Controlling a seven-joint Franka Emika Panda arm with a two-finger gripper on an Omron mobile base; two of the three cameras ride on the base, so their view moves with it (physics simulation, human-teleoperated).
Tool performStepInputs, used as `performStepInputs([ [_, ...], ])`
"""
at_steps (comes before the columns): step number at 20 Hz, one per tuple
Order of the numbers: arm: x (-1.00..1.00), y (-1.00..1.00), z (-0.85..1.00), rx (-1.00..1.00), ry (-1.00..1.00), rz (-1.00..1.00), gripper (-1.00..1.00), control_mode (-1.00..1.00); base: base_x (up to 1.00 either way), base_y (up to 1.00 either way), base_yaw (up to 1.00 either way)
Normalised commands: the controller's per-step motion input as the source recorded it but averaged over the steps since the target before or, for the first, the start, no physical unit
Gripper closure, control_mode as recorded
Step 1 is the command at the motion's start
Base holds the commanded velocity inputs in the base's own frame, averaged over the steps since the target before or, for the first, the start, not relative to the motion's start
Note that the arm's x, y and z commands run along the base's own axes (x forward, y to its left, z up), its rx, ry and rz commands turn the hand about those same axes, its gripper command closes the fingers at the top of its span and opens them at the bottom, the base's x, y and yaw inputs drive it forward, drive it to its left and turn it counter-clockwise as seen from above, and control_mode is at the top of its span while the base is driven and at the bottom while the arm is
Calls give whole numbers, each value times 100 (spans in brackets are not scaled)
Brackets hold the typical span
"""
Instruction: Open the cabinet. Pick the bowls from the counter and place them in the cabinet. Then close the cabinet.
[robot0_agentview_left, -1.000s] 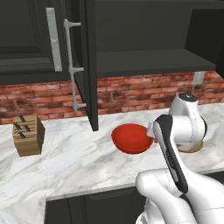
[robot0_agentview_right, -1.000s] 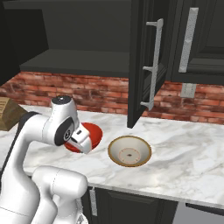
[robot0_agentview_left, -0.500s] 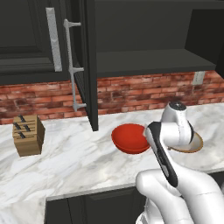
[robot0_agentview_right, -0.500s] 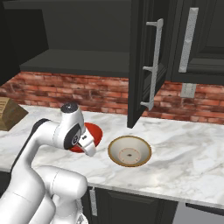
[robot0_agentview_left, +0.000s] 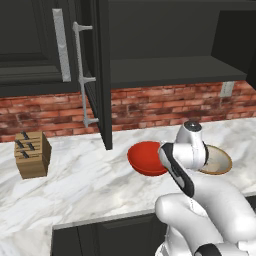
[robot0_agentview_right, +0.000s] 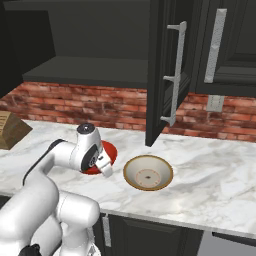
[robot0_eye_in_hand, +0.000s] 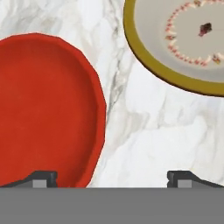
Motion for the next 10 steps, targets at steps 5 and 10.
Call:
performStepInputs([
  [5,49,0,-32,3,3,-1,-100,-100,0,0,0],
  [10,25,0,-29,2,3,-1,-100,-100,0,0,0],
])
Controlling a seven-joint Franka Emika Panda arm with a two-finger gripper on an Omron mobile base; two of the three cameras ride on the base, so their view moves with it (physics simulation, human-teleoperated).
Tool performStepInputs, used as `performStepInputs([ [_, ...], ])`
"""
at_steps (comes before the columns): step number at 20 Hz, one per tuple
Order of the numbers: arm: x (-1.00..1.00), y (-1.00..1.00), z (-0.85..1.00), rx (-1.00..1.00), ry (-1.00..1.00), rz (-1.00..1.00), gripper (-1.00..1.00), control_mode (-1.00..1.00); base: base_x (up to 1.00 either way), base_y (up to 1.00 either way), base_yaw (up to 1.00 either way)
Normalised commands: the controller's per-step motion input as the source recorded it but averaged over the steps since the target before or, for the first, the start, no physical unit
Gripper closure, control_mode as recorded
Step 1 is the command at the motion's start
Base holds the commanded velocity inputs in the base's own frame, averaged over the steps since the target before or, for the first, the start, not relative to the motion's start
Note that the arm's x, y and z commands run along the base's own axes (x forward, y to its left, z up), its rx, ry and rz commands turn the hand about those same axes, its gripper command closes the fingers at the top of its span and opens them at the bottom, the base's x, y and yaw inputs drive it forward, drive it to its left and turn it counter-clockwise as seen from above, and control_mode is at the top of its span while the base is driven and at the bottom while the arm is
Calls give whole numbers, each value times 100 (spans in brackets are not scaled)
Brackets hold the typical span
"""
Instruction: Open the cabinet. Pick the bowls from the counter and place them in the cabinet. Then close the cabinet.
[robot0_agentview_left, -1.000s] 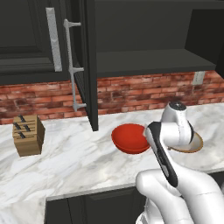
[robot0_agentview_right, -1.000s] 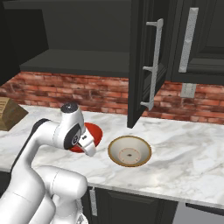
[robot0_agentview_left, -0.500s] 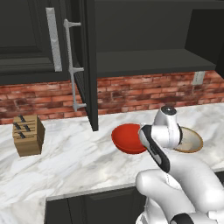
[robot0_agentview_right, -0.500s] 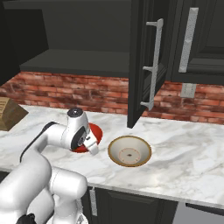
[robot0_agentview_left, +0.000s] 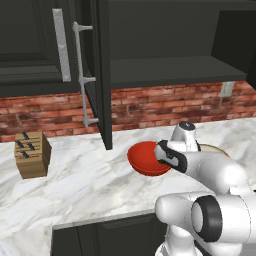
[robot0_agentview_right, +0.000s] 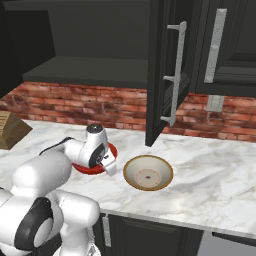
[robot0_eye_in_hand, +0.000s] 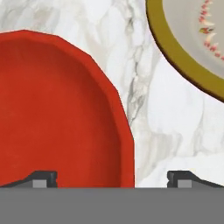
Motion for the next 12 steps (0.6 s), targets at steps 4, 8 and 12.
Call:
performStepInputs([
  [4,10,0,-35,0,3,0,-100,-100,0,0,0],
  [8,0,12,-40,1,3,-1,100,-100,0,0,0],
  [12,0,29,-43,0,0,-2,100,-100,0,0,0],
])
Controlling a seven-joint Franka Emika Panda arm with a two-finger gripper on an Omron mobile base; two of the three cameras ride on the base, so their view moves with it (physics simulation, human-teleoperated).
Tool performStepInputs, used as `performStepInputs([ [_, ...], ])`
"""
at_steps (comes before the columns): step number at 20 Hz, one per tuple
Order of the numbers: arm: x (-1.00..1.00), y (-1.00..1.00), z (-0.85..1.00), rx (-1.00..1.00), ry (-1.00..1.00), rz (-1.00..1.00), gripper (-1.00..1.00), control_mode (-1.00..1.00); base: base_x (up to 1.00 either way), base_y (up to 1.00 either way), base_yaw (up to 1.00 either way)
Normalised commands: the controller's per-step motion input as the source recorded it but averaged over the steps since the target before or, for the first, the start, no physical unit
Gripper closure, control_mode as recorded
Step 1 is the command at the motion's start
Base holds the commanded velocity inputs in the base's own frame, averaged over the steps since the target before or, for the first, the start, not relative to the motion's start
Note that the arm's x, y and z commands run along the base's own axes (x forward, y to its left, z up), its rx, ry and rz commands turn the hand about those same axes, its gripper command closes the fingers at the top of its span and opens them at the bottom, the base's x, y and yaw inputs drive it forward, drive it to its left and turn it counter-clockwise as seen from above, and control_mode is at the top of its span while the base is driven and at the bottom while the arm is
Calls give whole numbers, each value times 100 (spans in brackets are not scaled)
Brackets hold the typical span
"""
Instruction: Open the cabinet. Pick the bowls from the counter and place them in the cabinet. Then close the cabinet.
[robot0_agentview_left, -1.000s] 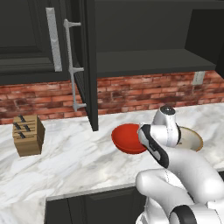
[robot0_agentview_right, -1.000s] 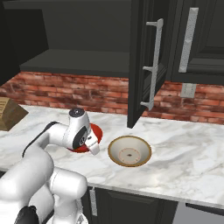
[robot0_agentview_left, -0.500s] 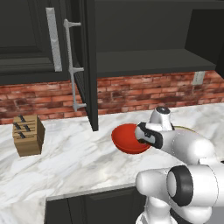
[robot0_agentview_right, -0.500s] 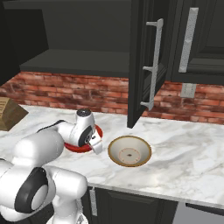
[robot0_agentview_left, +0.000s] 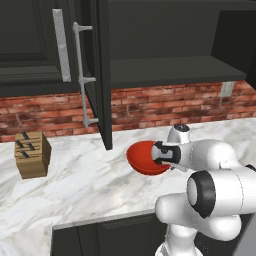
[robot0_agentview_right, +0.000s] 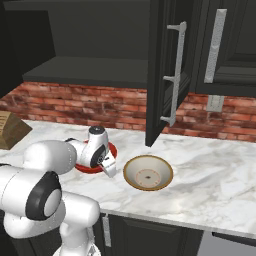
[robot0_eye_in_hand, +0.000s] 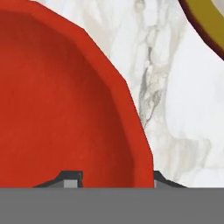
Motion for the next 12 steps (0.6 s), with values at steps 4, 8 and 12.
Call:
performStepInputs([
  [4,0,24,-31,0,0,-2,100,-100,0,0,0],
  [8,-48,13,3,0,-7,-9,100,-100,0,0,0],
  [12,-93,0,58,0,-33,-27,100,-100,0,0,0],
])
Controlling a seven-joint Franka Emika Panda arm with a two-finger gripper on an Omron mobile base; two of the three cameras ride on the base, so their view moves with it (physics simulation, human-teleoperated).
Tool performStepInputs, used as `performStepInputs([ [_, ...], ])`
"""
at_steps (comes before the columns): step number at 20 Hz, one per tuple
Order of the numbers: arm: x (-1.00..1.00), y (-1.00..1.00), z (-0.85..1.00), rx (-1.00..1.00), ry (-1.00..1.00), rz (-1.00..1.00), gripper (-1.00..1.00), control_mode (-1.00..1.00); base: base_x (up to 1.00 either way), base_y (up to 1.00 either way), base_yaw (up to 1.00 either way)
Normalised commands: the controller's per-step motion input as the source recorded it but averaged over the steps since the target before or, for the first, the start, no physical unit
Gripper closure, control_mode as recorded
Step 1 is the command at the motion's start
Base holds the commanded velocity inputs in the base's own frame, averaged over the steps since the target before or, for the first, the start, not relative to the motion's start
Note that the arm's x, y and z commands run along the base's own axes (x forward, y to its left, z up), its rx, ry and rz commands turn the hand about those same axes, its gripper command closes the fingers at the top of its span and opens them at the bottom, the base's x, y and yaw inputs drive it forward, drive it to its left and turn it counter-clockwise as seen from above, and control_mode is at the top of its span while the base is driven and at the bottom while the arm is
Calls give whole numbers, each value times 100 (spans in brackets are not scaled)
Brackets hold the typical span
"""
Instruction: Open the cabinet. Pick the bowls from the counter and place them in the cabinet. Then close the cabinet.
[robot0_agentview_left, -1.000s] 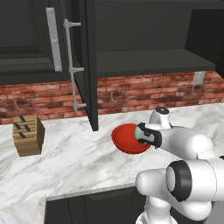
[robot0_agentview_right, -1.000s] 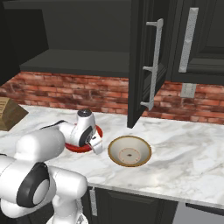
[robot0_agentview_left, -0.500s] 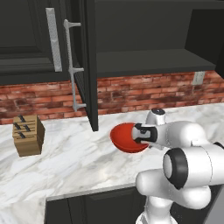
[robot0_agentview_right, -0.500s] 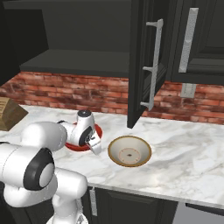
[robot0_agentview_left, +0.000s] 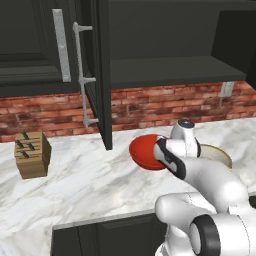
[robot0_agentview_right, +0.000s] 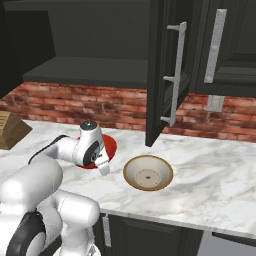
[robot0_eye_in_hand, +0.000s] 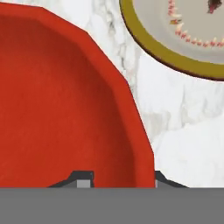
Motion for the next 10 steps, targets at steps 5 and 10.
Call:
performStepInputs([
  [5,-81,0,64,0,-32,-28,100,-100,0,0,0],
  [10,-62,6,92,3,-19,-10,100,-100,0,0,0],
])
